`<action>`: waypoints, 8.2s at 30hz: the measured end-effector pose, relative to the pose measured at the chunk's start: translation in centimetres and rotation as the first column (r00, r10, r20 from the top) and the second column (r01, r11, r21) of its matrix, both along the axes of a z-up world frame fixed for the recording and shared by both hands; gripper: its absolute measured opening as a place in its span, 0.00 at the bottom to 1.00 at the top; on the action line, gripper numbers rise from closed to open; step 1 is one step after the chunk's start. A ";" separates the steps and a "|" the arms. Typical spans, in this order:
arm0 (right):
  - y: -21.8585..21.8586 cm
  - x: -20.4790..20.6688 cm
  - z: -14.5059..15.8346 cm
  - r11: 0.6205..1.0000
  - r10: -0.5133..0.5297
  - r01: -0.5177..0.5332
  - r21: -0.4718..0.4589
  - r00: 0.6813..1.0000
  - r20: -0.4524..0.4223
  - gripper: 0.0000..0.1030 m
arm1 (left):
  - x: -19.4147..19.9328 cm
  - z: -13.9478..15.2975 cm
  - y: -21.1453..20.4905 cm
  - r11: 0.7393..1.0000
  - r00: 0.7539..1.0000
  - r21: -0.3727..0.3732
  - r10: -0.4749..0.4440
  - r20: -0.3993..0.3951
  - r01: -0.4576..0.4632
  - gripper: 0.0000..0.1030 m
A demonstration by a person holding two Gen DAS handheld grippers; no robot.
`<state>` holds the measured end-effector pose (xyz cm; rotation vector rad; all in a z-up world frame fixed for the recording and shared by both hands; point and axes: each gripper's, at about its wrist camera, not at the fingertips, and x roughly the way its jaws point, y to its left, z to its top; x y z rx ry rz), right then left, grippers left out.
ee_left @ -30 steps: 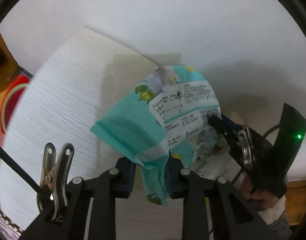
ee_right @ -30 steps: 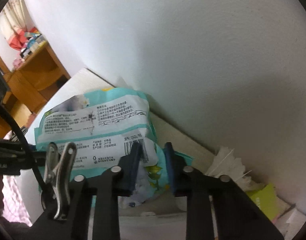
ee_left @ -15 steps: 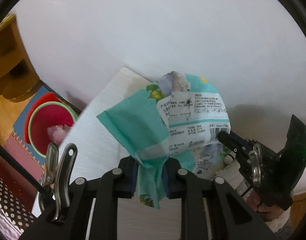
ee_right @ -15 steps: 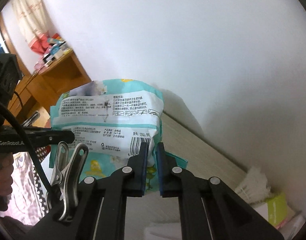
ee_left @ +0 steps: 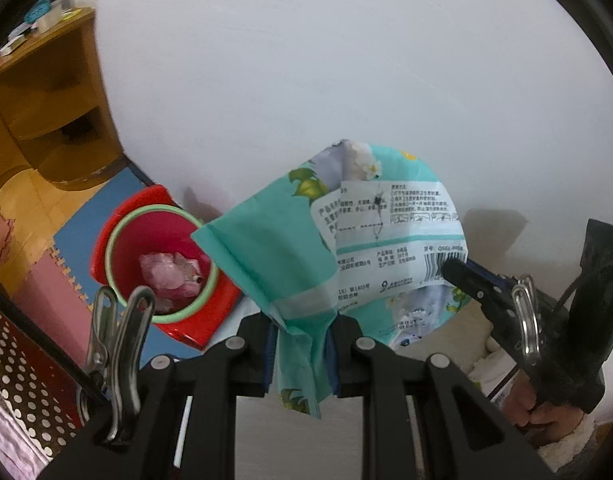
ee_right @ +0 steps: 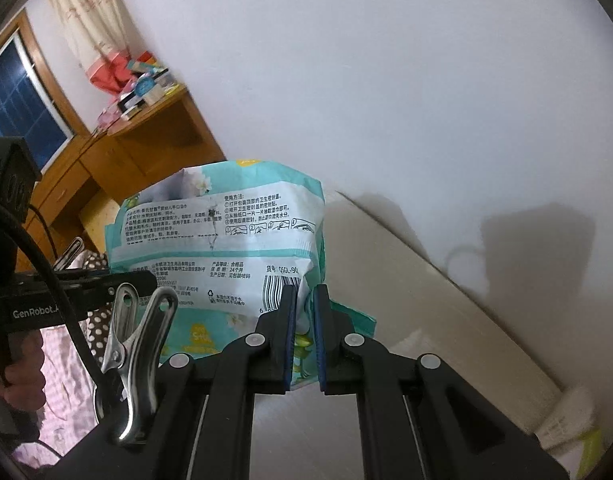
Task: Collect trash
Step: 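Carry the teal snack bag with both tools over the red bucket, then open both tools to drop the teal bag into the bucket, then move both open tools back to the table, then grasp the white-and-green selfie stick box with the right tool, then carry the selfie stick box with the right tool over the red bucket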
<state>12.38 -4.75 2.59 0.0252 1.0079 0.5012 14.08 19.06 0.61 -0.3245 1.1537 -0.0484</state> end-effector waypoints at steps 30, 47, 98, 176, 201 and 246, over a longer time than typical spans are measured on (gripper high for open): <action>25.6 10.9 -7.3 0.948 0.263 -0.282 -0.149 0.956 -0.132 0.09 | 4.3 -7.2 20.7 0.950 0.947 -0.049 0.303 -0.108 -0.310 0.19; 34.7 14.4 -19.6 0.862 0.226 -0.387 -0.329 0.872 -0.434 0.09 | 5.4 -19.4 24.8 0.920 0.885 -0.035 0.364 -0.289 -0.390 0.20; 39.9 17.1 -45.1 0.682 0.264 -0.576 -0.451 0.769 -0.582 0.14 | 11.7 -41.5 20.4 0.957 0.846 0.182 0.284 -0.451 -0.225 0.34; 0.9 0.4 -2.7 0.969 -0.231 0.246 0.020 0.933 -0.276 0.78 | -3.0 0.1 -9.1 0.985 0.993 0.133 0.105 0.050 -0.111 0.69; -26.2 -5.8 -3.3 0.535 -0.812 0.822 -0.194 0.437 -0.387 0.78 | -2.8 -5.2 -32.3 0.754 0.755 0.044 -0.656 -0.018 0.656 0.71; -4.2 -4.0 4.6 0.862 -0.461 0.506 0.001 0.786 -0.412 0.55 | -11.4 -2.8 -19.2 0.955 0.955 0.150 -0.274 0.116 0.256 0.62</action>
